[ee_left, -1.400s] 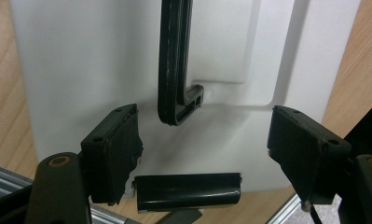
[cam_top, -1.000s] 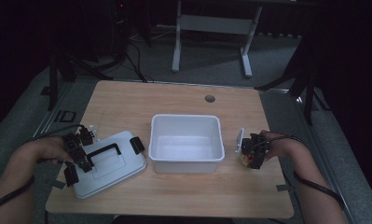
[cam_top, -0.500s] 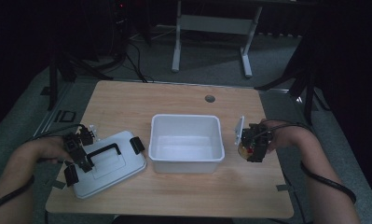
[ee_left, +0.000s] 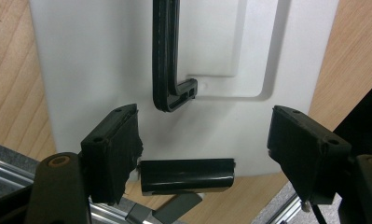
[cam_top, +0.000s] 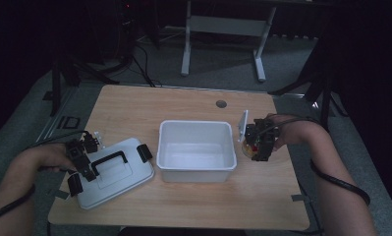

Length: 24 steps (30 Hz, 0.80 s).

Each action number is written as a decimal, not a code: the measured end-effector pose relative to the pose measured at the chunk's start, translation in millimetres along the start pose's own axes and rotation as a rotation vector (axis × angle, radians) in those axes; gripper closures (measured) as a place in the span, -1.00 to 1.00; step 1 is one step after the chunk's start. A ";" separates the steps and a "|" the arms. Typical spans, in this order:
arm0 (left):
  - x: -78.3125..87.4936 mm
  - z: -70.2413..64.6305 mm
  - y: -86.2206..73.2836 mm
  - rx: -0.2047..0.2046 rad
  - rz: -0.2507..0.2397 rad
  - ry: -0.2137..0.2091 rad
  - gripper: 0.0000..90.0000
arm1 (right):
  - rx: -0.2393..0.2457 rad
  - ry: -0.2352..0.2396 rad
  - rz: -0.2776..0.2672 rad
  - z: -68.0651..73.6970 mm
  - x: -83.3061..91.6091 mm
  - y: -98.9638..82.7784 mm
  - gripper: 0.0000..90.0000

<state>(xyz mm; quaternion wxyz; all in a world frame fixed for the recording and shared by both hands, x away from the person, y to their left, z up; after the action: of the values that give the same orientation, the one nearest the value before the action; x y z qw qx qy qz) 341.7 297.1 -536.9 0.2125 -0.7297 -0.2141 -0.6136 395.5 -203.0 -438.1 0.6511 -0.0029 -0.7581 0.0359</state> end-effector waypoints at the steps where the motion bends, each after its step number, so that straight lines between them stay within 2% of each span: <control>1: 0.2 -0.1 0.2 -0.001 0.000 0.002 -0.45 | 0.007 -0.002 -0.001 -0.8 0.6 3.4 -0.55; 12: -4.2 -0.4 -3.2 -0.003 0.003 -0.007 -0.45 | 0.015 -0.002 -0.002 -14.3 9.3 39.6 -0.55; 16: -2.9 0.8 -3.0 -0.004 -0.011 0.001 -0.45 | 0.018 -0.003 0.007 -17.8 7.5 51.4 -0.55; 24: -2.9 -0.3 -1.5 -0.015 -0.003 0.001 -0.45 | 0.032 0.017 0.008 -17.1 -0.5 75.4 -0.55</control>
<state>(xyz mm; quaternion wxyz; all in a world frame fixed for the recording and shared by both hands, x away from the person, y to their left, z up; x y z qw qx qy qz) 340.1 298.0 -539.7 0.2061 -0.7307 -0.2107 -0.6158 409.3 -127.0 -440.5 0.6572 0.0041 -0.7520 0.0510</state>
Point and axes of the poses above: each handheld gripper's, and its own axes: x roughly backward along the jaws, y roughly out of its top, z roughly to its left, the point moved 7 cm from there along -x, roughly forward along the jaws, and after that the axes turned 2 degrees about z, right-handed, at the moved point
